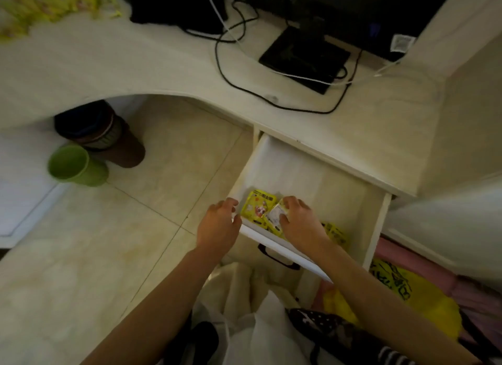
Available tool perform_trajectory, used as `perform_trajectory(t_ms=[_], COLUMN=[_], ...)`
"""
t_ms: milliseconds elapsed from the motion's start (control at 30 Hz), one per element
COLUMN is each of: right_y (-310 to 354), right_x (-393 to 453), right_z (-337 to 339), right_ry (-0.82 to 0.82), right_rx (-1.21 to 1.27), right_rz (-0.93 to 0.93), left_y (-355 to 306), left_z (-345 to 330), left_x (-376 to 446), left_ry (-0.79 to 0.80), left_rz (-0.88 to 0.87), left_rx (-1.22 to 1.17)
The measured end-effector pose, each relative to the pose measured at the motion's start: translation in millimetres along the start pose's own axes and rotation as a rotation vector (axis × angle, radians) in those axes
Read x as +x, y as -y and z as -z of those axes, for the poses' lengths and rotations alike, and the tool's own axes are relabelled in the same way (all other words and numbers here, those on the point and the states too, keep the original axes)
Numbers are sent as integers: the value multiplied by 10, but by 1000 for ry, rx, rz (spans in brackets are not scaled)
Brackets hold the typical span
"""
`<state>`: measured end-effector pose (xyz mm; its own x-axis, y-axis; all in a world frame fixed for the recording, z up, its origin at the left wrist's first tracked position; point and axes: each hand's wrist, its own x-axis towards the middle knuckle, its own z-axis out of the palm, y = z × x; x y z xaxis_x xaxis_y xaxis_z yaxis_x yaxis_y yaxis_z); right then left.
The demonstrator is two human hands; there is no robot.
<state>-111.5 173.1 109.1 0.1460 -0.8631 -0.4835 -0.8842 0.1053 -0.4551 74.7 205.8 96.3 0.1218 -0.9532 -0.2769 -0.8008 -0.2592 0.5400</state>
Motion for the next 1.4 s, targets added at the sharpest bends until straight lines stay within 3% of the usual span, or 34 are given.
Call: perform_trajectory(t_ms=[400, 700, 933, 1400], right_y=[1592, 2755, 3540, 5024], right_x=[350, 618, 1094, 2807], right_z=[-726, -1243, -1310, -789], right_ry=[139, 213, 155, 131], right_rx=[-185, -219, -213, -235], right_rz=[286, 353, 408, 566], left_y=[1381, 2581, 3063, 3374], left_z=[826, 1690, 2318, 3281], left_x=[-359, -245, 258, 1975], left_ry=[-189, -243, -298, -409], left_rz=[280, 341, 325, 386], left_rx=[16, 53, 110, 97])
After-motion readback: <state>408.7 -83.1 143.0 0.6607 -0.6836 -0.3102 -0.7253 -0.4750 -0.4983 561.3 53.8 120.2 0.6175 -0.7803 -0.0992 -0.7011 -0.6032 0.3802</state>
